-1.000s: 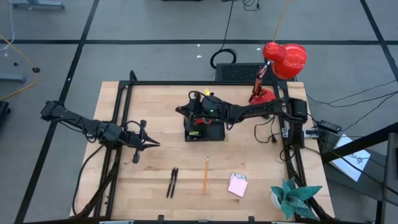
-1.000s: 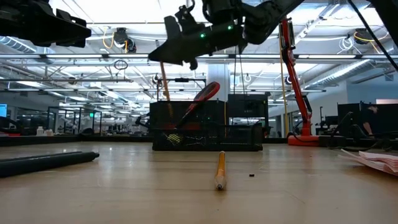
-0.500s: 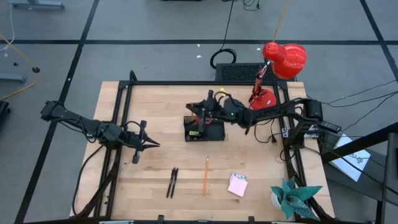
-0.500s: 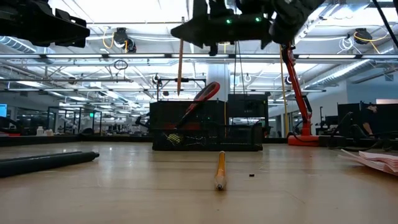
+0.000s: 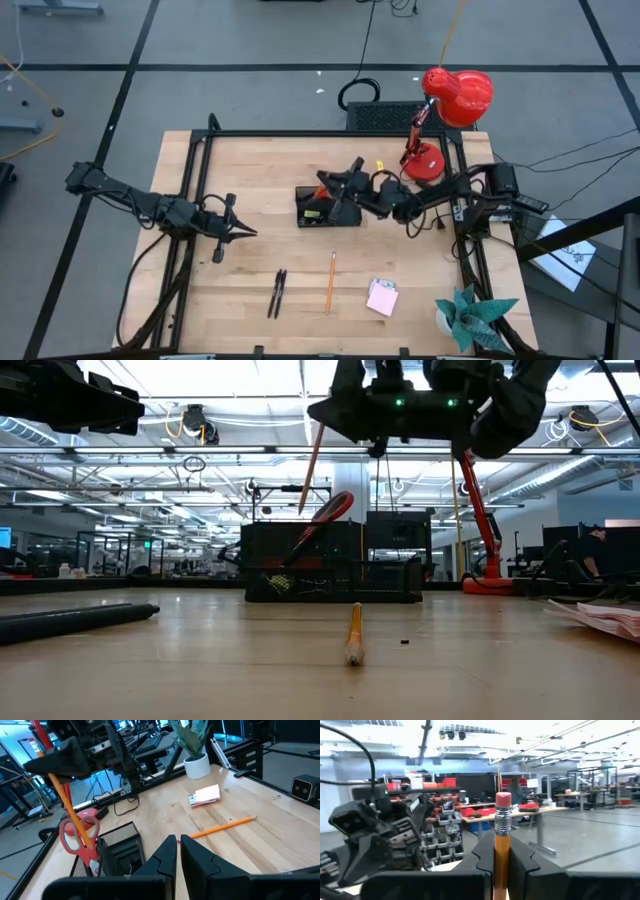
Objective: Pick and place office supplies into organizer
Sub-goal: Put the orange pencil into the desk organizer
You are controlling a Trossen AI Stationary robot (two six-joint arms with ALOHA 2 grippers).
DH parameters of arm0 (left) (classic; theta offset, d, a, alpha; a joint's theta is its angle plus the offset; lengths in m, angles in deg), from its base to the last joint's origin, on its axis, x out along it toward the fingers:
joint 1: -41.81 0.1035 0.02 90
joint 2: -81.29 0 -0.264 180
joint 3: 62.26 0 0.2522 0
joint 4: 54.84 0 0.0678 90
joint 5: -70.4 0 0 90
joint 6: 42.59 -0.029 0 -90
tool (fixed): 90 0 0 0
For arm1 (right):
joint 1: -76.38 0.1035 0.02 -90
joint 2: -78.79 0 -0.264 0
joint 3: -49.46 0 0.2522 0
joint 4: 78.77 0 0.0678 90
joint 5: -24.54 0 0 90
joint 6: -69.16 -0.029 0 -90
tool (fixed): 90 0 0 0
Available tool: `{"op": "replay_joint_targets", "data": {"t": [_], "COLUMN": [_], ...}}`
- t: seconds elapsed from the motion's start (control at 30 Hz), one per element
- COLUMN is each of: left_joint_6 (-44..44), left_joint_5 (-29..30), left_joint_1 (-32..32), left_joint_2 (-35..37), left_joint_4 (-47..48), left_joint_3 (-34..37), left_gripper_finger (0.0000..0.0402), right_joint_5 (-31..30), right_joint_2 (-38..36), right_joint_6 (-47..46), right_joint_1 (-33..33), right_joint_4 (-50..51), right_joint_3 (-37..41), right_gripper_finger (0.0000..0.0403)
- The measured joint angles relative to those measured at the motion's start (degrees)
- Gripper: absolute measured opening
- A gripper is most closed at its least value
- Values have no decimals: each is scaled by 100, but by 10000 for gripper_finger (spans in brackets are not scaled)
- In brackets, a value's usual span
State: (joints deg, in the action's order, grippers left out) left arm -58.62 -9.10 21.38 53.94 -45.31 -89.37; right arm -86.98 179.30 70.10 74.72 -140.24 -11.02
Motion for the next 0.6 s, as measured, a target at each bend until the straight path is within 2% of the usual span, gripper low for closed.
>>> {"op": "replay_joint_targets", "data": {"t": [0.2, 0.37, 0.47, 0.6], "left_joint_6": [0, 9, 35, 74], "left_joint_5": [0, -2, -4, -7], "left_joint_1": [-1, -4, -4, -7], "left_joint_2": [-2, 0, -1, -2], "left_joint_4": [-26, -24, -26, -3], "left_joint_3": [0, 0, 0, 0], "left_gripper_finger": [31, 31, 31, 31], "right_joint_5": [-560, -780, -1223, -1302], "right_joint_2": [28, 471, 749, 1083], "right_joint_6": [412, 649, 700, 883], "right_joint_1": [299, 406, 408, 468], "right_joint_4": [-324, -1387, -1452, -1458], "right_joint_3": [2, 2, -66, -384], "right_gripper_finger": [12, 12, 12, 12]}}
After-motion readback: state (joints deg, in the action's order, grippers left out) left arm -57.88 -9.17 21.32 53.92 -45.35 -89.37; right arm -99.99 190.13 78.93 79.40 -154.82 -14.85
